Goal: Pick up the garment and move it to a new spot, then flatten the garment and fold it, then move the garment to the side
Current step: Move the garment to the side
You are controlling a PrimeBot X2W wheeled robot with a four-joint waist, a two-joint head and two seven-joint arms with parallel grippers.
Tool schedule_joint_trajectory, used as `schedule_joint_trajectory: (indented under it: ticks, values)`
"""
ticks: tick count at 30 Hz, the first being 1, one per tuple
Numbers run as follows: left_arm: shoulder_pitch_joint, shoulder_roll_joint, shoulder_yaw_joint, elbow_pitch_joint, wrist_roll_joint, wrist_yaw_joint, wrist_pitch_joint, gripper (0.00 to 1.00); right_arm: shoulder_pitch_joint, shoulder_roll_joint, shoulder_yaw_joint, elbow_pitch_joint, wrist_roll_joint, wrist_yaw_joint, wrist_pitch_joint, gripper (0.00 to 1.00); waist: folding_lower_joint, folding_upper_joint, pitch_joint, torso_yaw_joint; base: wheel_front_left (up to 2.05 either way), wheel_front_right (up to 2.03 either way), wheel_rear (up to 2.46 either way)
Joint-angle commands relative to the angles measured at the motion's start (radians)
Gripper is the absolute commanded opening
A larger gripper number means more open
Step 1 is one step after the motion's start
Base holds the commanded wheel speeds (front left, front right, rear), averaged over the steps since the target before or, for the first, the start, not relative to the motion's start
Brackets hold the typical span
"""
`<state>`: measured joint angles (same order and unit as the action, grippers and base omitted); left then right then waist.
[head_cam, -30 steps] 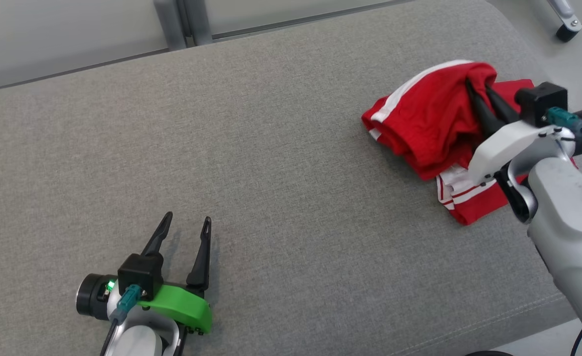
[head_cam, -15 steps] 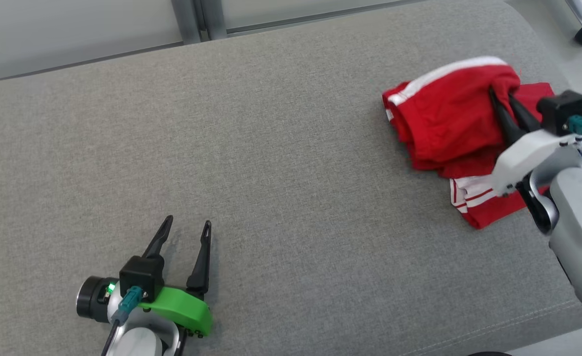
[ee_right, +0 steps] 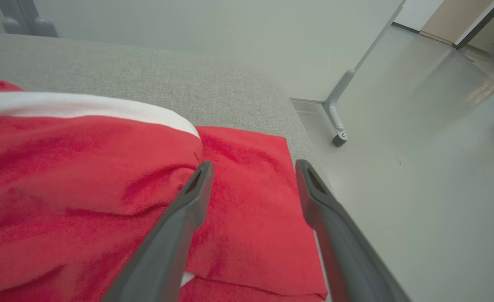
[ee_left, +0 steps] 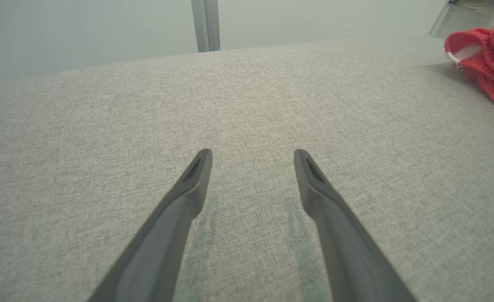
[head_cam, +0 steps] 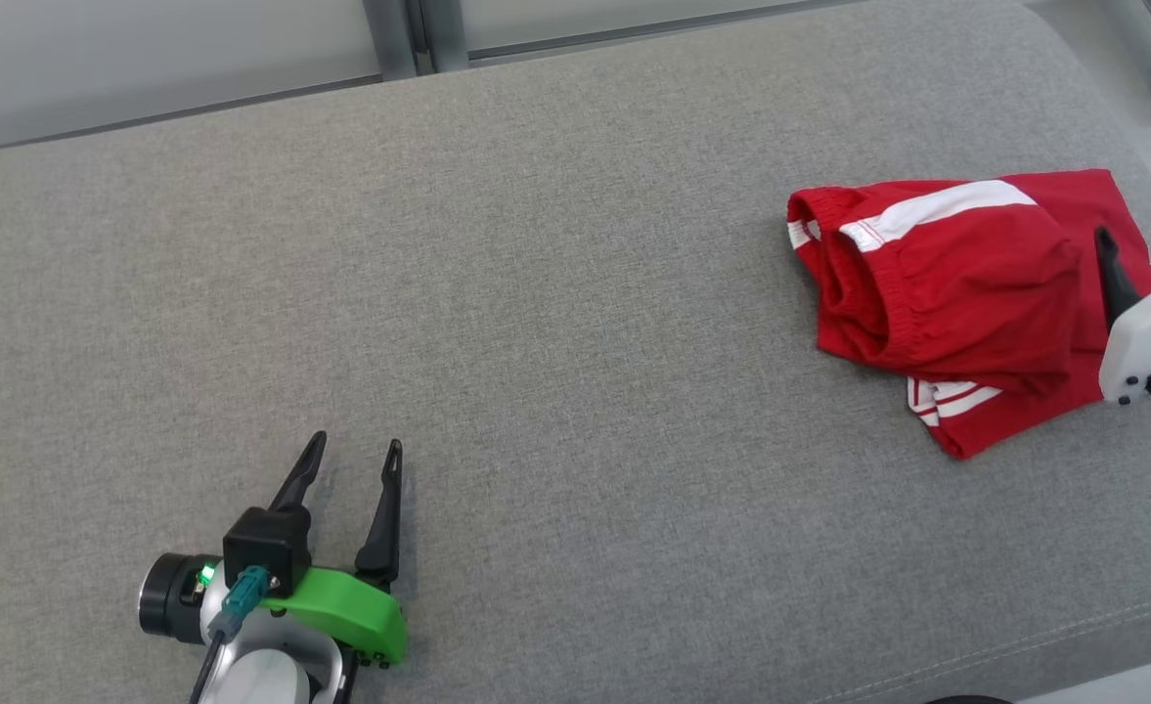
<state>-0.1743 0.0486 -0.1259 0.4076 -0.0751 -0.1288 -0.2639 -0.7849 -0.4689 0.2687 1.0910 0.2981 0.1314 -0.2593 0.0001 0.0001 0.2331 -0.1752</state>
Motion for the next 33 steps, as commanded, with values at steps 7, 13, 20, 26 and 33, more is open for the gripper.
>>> schedule_joint_trajectory:
  ticks: [7, 13, 20, 26, 33]
  values:
    - [0.014, 0.005, 0.011, -0.012, -0.017, 0.012, 0.001, 1.00, 0.141, 0.135, -0.203, -0.318, -0.159, -0.002, -0.006, 1.00, -0.0001, -0.0001, -0.046, 0.012, 0.00, 0.00, 0.00]
    - [0.042, 0.005, 0.032, -0.018, -0.021, 0.036, 0.001, 1.00, 0.294, 0.246, -0.166, -0.502, -0.170, -0.002, -0.006, 1.00, -0.0001, -0.0001, -0.099, 0.044, 0.00, 0.00, 0.00]
    - [0.080, 0.004, 0.056, -0.022, -0.022, 0.055, 0.001, 1.00, 0.405, 0.316, -0.139, -0.572, -0.156, -0.002, -0.006, 1.00, -0.0001, -0.0001, -0.153, 0.091, 0.00, 0.00, 0.00]
    - [0.119, 0.004, 0.086, -0.012, -0.021, 0.065, 0.001, 1.00, 0.466, 0.363, -0.165, -0.576, -0.147, -0.002, -0.006, 1.00, -0.0001, -0.0001, -0.201, 0.129, 0.00, 0.00, 0.00]
    - [0.141, 0.004, 0.113, -0.009, -0.014, 0.067, 0.001, 1.00, 0.512, 0.383, -0.160, -0.570, -0.163, -0.002, -0.006, 1.00, -0.0001, -0.0001, -0.235, 0.153, 0.00, 0.00, 0.00]
